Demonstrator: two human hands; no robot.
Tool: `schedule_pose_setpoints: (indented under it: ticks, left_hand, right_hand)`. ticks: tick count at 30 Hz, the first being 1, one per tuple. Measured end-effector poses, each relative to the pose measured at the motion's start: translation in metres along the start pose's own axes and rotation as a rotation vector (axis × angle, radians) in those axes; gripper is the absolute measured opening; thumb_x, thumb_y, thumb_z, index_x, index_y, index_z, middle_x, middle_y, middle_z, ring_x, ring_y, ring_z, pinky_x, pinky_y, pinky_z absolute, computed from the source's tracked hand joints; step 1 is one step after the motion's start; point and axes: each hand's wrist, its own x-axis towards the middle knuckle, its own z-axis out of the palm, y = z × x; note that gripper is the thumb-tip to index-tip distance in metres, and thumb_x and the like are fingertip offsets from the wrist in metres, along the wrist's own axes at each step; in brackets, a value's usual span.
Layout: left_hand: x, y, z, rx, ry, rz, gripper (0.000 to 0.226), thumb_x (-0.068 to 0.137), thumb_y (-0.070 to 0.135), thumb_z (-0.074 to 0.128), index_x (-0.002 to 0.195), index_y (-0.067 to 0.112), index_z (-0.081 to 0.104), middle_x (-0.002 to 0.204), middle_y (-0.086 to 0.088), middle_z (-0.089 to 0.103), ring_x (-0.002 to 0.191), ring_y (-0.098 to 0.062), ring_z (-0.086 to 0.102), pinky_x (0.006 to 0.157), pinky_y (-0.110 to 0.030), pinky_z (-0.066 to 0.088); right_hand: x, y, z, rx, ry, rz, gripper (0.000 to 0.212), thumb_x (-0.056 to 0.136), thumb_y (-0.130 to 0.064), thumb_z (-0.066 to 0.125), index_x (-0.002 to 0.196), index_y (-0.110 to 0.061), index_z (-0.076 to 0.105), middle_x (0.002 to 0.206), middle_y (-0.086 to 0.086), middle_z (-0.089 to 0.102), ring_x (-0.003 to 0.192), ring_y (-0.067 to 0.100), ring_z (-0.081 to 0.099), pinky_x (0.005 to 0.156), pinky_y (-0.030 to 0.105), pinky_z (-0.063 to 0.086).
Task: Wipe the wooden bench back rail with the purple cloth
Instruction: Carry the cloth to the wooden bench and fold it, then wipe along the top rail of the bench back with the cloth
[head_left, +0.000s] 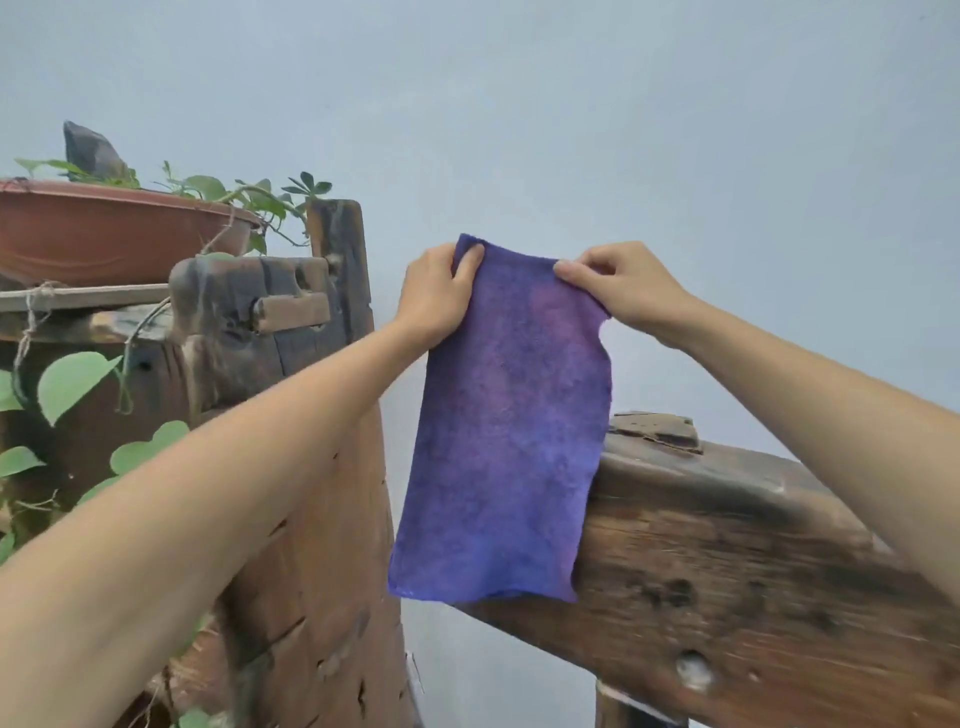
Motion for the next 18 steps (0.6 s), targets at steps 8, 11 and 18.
schedule_pose_setpoints:
  ticks: [8,11,18]
  left_hand:
    - [-0.016,-0.080,0.072,-0.145,-0.526,-0.507,0.046,0.103,0.029,0.029,0.129,0.000,0.055,0.135,-0.020,0.056,0.118,-0.030,0.055,0.099,-0.037,0.043]
    - [-0.032,-0.111,0.064,-0.532,-0.683,-0.821,0.058,0.101,0.048,0.029,0.114,0.006,0.067,0.103,-0.017,0.073,0.088,-0.026,0.068,0.078,-0.033,0.050]
    - [-0.064,-0.117,0.086,-0.973,-0.529,-1.096,0.065,0.093,0.063,0.038,0.090,0.008,0.071,0.081,-0.013,0.073,0.070,-0.029,0.069,0.070,-0.036,0.050]
  right_hand:
    - [-0.010,-0.001,0.139,-0.431,-0.209,0.146,0.054,0.104,-0.045,0.029,0.132,-0.015,0.064,0.142,0.015,0.054,0.135,0.037,0.046,0.108,0.049,0.040]
    - [-0.024,-0.004,0.161,-0.381,-0.521,0.292,0.079,0.094,-0.071,0.016,0.153,-0.027,0.044,0.159,0.002,0.042,0.147,0.027,0.038,0.115,0.048,0.031]
    - [-0.083,-0.003,0.135,-0.611,-0.355,0.045,0.082,0.087,-0.081,0.027,0.149,-0.029,0.043,0.154,-0.012,0.047,0.141,0.017,0.045,0.099,0.041,0.041]
